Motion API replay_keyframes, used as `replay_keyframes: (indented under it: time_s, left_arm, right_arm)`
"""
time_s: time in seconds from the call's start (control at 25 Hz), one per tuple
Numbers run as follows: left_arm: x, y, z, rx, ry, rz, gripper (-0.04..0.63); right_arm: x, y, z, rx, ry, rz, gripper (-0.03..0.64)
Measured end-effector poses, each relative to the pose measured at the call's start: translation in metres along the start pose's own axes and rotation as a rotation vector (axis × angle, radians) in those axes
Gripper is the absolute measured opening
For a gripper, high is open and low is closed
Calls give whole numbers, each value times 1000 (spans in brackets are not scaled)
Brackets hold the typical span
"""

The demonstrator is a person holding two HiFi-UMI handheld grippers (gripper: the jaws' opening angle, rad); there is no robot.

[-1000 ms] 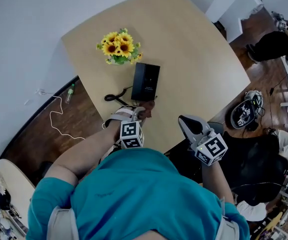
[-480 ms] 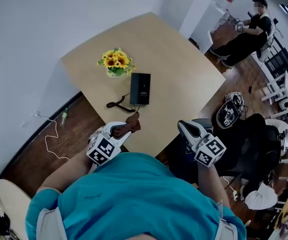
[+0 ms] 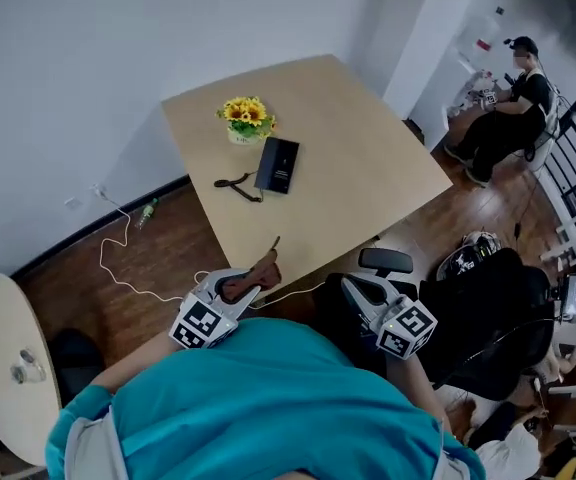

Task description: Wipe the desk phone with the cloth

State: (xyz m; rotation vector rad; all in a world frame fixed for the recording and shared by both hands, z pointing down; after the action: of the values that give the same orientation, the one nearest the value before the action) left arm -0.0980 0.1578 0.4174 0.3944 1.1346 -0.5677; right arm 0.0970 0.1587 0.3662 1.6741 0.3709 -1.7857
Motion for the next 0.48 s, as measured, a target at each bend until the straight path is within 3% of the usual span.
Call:
replay_keyframes:
  time_s: [0.16, 0.28, 0.36, 0.48]
  left_arm:
    - [12, 17, -33, 110, 41, -2, 112]
    - [16, 26, -58, 131, 136, -142, 111]
    - [6, 38, -69, 132, 153, -212, 112]
    - [-6, 42, -83, 149, 135, -200, 112]
  right_arm:
    - [-21, -21, -32, 81, -25, 26, 2]
    - [-25, -30, -38, 109, -12, 37, 2]
    - [-26, -38, -39, 116, -2, 40, 2]
    - [-24, -54, -34, 113, 5, 27, 2]
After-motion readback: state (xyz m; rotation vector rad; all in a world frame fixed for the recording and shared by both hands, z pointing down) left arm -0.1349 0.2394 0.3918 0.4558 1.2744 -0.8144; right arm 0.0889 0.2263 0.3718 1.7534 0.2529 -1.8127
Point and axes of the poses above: the fingertips, and each gripper's own axes: z forward along the fingers, y to its right, x out of its top, the point moved 2 cm from there along -z, backward along the fingers, and after that the axes turned 1 degree about y, right-handed, at the moved point
